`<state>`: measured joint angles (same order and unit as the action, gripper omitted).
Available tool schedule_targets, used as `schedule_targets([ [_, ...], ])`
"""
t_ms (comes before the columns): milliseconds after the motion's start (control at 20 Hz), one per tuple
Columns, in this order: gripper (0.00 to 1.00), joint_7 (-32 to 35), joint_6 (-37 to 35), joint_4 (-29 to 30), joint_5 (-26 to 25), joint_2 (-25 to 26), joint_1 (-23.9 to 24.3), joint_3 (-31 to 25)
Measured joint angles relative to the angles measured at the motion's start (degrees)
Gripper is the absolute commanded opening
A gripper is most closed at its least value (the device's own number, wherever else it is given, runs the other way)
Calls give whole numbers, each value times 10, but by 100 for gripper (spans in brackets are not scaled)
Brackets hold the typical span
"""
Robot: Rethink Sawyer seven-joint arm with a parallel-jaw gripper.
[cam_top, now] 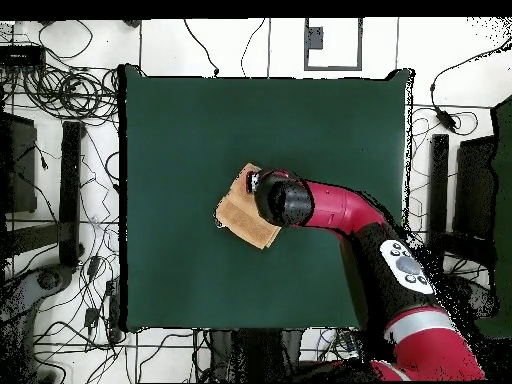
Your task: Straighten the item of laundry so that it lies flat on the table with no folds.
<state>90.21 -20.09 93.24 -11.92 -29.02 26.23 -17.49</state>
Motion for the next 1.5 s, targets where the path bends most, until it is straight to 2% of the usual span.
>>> schedule_targets([
  [700,100,0,0,-12,-1,45,-12,0],
  [1500,100,0,0,-23,-1,50,-20,0],
])
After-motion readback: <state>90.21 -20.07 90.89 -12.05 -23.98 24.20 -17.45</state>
